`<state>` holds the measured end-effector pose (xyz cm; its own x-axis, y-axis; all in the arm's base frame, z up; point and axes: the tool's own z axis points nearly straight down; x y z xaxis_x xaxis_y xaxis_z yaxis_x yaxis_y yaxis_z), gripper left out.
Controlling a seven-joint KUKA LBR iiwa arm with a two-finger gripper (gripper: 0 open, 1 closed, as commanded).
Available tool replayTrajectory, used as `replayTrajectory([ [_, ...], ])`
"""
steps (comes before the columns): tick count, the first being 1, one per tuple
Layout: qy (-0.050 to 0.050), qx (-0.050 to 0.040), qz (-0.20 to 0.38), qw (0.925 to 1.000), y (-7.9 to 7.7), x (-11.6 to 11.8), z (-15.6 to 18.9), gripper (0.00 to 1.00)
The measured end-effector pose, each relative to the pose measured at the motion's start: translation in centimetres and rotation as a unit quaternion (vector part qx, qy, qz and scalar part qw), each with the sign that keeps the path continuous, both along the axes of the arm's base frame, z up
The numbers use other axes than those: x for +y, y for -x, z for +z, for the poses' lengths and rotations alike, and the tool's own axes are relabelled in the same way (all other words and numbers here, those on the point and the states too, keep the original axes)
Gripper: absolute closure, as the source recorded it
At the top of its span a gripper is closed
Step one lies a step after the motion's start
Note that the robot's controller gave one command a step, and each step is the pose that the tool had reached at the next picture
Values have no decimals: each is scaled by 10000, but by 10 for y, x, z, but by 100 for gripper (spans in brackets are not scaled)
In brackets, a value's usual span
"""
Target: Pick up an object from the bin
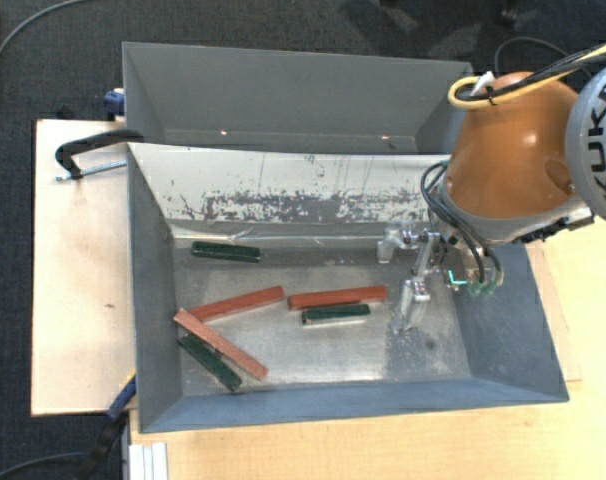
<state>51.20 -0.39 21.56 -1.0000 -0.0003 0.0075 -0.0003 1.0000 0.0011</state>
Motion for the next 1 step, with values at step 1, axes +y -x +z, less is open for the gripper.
replayTrajectory([
  [1,-4,-70,556,9984,5,40,-147,0],
])
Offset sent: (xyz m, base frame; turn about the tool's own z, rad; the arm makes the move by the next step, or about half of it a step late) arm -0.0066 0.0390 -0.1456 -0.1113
